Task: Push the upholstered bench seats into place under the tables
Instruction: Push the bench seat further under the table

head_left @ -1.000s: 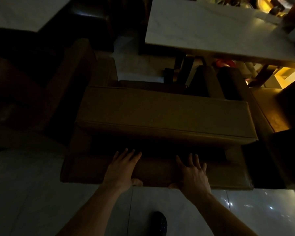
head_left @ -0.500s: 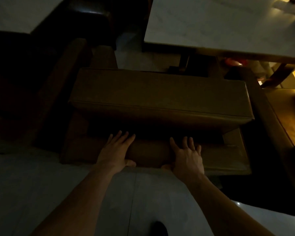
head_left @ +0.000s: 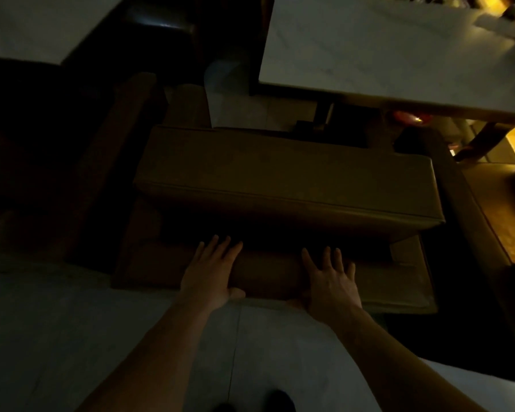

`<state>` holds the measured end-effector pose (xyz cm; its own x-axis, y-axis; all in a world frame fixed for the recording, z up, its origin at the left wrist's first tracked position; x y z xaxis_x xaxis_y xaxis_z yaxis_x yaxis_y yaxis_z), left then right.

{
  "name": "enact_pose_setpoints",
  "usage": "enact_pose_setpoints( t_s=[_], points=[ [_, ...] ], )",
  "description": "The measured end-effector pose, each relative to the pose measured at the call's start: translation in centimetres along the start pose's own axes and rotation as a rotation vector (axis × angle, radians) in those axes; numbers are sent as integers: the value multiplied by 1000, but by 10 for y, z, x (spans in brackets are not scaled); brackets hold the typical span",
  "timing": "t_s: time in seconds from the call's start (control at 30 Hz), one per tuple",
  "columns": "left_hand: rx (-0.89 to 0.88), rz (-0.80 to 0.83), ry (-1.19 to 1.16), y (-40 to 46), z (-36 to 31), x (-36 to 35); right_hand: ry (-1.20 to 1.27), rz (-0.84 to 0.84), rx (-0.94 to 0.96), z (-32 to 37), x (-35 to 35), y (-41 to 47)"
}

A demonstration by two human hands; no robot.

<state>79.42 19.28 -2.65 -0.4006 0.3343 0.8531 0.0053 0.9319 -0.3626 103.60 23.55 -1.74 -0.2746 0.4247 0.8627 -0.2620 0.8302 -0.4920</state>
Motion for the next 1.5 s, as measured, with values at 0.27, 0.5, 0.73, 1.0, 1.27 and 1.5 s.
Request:
enact_pose_setpoints(
  t_s=[0.27, 0.5, 0.73, 1.0, 1.27, 1.5],
  points=[
    [-69, -29, -25, -51, -20, 51, 125, -48, -67, -4, 45, -63],
    [-161, -15, -46, -81, -86, 101, 146, -123, -185, -46, 84, -140],
    [-333, -25, -16, -110, -229, 117, 175, -277, -304, -142, 109, -237],
    [-505, -32, 75, -163, -429, 76, 257, -360, -408, -296, 74, -359],
    [-583, 47, 69, -199, -592, -6, 275, -366, -519, -441, 7, -458],
    [-633, 100, 82, -173, -693, -80, 339, -294, -599, -541, -57, -465]
  ],
)
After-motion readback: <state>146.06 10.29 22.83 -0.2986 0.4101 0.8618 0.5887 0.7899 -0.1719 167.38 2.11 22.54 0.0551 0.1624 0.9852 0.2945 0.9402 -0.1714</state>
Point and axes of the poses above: each hand's wrist, its own y-axis towards the middle knuckle, its own x-axis out of the back of the hand, z = x × y, the point moved 2 cm from there along y, towards the middle knuckle, and after that the axes turned 11 degrees about -y, right-handed, at the moved point
